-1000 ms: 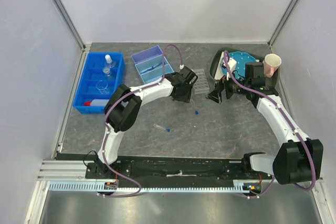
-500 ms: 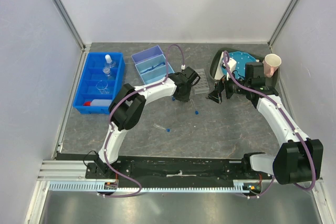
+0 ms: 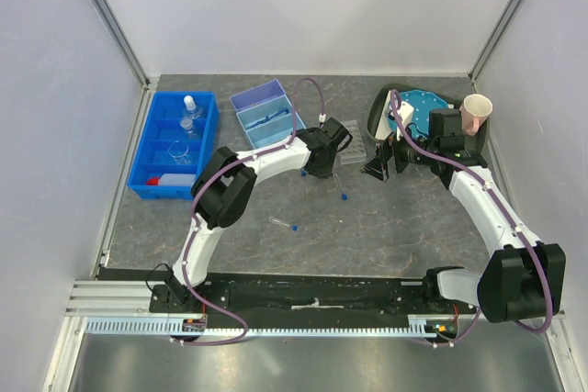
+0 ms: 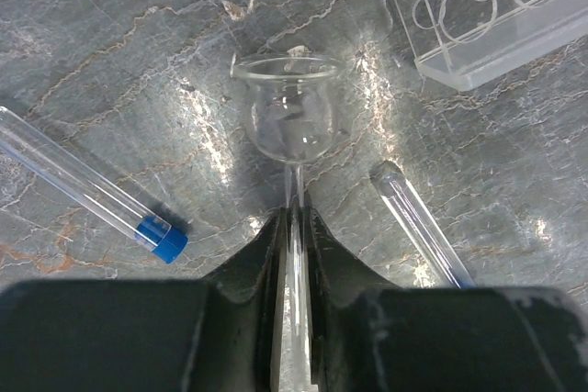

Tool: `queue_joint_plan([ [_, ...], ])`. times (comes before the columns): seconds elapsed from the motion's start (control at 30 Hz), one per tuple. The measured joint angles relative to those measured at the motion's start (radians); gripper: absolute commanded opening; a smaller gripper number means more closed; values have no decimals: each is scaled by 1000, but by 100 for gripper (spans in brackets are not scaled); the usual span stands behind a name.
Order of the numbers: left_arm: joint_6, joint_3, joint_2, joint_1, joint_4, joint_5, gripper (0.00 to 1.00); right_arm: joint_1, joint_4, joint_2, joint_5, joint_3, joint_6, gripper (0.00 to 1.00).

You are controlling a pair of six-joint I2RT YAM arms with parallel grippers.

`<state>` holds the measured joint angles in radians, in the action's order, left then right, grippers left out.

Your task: Organize the chemistry lab equipment

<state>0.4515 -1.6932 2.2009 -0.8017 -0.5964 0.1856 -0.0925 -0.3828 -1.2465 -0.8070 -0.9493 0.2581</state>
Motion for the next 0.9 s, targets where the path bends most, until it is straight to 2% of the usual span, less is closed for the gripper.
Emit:
queue_joint_plan([
  [0.5,-8,39,-37,-3,0,-5,8,0,0,0,10,0,5,98],
  [0.67,-50,93,-136,-3,-3,-10,8,0,0,0,17,0,8,98],
  [0.9,-218,138,-316,16,-11,-12,7,0,0,0,20,0,8,98],
])
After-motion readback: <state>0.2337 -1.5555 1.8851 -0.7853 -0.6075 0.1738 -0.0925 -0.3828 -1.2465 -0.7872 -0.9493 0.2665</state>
